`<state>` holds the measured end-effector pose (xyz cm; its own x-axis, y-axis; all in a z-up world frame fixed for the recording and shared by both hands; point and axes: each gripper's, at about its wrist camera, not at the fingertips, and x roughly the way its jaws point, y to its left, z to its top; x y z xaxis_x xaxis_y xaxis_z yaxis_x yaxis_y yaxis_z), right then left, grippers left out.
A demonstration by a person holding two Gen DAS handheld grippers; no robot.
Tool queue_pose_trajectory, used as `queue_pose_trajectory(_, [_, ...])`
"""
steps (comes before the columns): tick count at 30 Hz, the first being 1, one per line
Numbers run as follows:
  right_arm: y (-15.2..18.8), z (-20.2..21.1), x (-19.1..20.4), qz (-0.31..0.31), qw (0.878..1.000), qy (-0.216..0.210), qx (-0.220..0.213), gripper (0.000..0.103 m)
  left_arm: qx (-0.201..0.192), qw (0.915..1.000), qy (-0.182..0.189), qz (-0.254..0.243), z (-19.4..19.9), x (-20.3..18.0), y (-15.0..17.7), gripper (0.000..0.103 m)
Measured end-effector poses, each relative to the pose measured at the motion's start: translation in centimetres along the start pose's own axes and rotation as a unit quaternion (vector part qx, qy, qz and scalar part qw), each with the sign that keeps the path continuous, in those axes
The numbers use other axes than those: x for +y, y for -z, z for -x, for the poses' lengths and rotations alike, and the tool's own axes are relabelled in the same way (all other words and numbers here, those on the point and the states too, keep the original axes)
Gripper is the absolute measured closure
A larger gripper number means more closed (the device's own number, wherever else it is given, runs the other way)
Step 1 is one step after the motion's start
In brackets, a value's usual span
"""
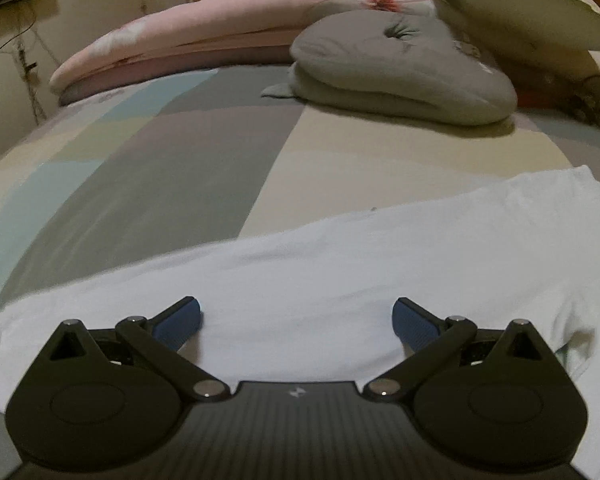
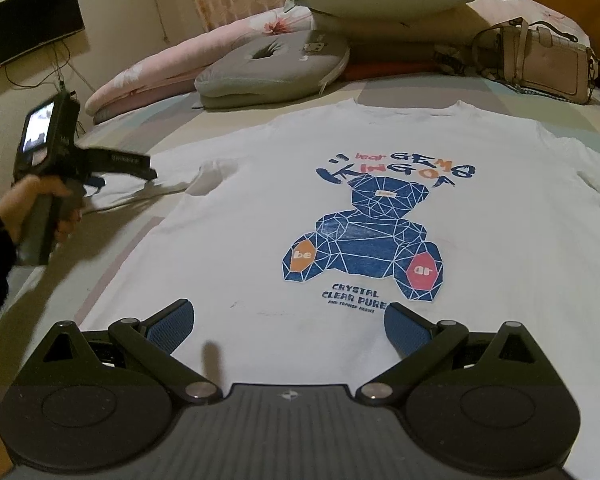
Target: Fold clothes
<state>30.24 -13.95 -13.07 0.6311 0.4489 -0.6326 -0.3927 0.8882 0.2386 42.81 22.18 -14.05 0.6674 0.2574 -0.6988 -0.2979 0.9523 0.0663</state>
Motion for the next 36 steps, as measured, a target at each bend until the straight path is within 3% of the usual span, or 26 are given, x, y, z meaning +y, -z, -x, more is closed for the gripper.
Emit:
queue_pose_trajectory(7, [0.0, -0.1, 0.1, 0.007, 1.000, 0.003, 0.002, 0.000, 0.004, 0.9998, -0.013, -0.015, 2.8, 0.7, -0.2, 0.001])
queue_pose_trajectory(12, [0.1, -0.1, 0.5, 0.015, 1.000, 0.012, 0.003, 0.000, -0.026, 0.9961, 0.070, -0.047, 6.0, -3.5, -1.5, 0.001])
queue_pose_trajectory(17, [0.3, 0.0, 0.6, 0.028, 0.999, 0.016, 0.009, 0.000, -0.039, 0.9815, 0.139, -0.126, 7.3, -9.9, -1.6, 0.001])
queue_pose_trajectory(19, [0.3, 0.0, 0.5, 0.031, 0.999, 0.016, 0.012, 0.000, -0.034, 0.9775, 0.163, -0.129, 7.2, -11.9, -1.5, 0.001])
queue_pose_trajectory(28, [0.3, 0.3, 0.2, 0.038, 0.999, 0.023, 0.025, 0.000, -0.015, 0.9477, 0.288, -0.137, 8.6, -14.9, 0.2, 0.001])
queue_pose_trajectory(31, [0.4, 0.4, 0.4, 0.048, 0.998, 0.028, 0.031, 0.000, -0.012, 0.9337, 0.315, -0.170, 8.9, -15.8, 1.6, 0.001])
queue_pose_trajectory(33, [0.5, 0.4, 0.4, 0.051, 0.998, 0.028, 0.033, 0.000, -0.008, 0.9347, 0.308, -0.177, 8.3, -16.1, 2.1, 0.001])
queue_pose_trajectory(36, [0.5, 0.5, 0.3, 0.052, 0.998, 0.027, 0.034, 0.000, 0.006, 0.9445, 0.290, -0.154, 6.4, -15.5, 2.0, 0.001])
